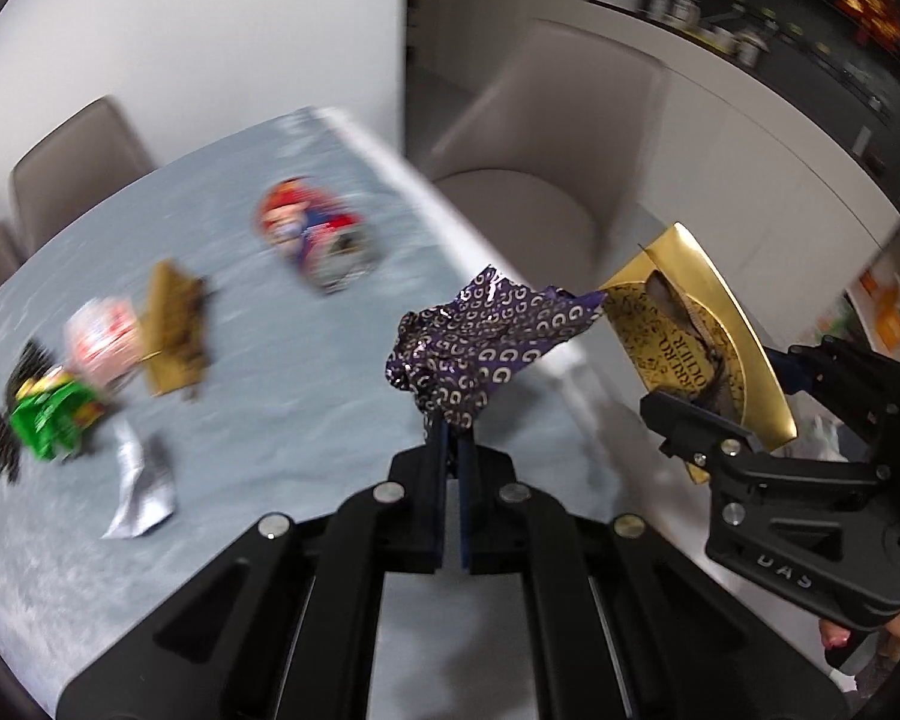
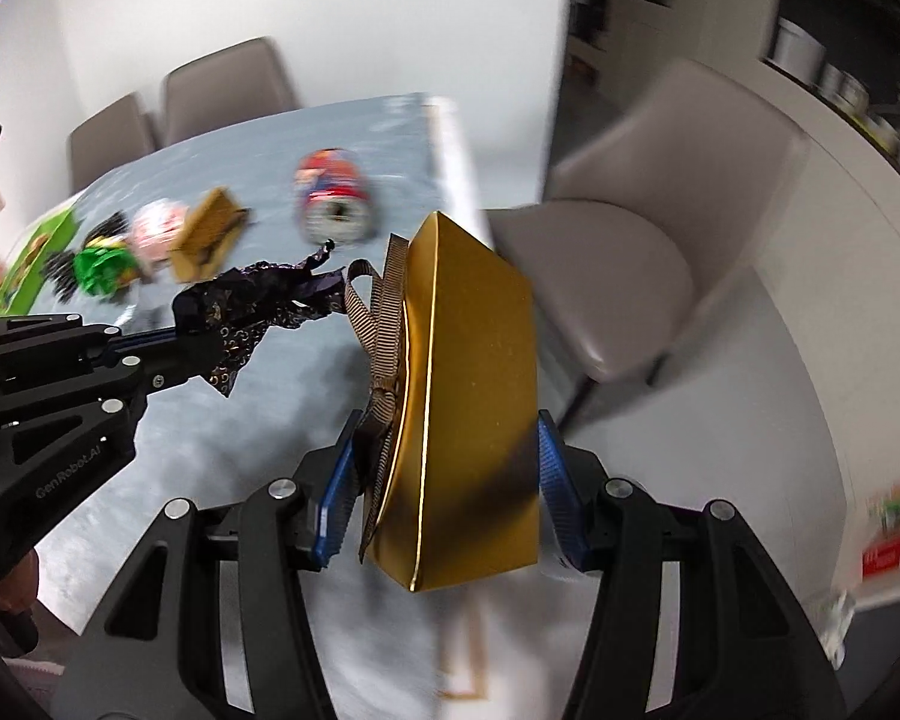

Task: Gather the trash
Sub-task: 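Carry the purple wrapper and gold box over the metal bin with both tools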

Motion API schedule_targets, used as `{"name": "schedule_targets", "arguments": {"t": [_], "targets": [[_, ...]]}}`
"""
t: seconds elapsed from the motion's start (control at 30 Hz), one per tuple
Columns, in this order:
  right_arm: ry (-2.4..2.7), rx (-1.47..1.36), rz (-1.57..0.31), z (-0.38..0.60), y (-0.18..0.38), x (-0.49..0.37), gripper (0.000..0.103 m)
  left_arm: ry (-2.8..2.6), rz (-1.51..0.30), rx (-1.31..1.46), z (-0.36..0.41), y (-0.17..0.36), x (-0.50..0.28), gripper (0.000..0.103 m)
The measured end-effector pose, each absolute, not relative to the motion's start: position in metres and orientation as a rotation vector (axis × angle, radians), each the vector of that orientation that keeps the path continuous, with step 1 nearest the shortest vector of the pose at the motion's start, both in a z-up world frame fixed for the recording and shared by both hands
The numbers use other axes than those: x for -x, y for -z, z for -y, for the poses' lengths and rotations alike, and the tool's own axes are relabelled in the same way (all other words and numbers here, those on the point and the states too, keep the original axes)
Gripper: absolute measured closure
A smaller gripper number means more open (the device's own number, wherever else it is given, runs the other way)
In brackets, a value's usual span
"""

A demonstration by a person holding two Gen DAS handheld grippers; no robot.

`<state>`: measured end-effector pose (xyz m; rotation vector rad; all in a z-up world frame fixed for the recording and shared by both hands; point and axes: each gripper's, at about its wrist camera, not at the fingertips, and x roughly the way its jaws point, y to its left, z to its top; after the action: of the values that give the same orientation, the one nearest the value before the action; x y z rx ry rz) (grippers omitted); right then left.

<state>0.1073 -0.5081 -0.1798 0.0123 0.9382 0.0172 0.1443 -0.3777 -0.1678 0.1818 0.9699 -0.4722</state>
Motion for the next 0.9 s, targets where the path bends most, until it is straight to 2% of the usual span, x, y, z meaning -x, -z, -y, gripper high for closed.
{"name": "schedule_targets", "arguments": {"t": [0.43, 0.67, 0.9], "targets": [[0.104, -0.052, -0.971, 0.704, 0.193, -0.038, 0.05, 0.576, -1.021, -0.186, 0.576, 0.19, -0.095, 0.1], [0.097, -0.057, -1.048, 0.798, 0.244, -0.037, 0.05, 0.555, -1.122, -0.132, 0.675, 0.263, -0.093, 0.1], [0.094, -0.091, -1.106, 0.839, 0.322, -0.059, 0.05, 0.518, -1.179, -0.095, 0.717, 0.349, -0.12, 0.099]]}}
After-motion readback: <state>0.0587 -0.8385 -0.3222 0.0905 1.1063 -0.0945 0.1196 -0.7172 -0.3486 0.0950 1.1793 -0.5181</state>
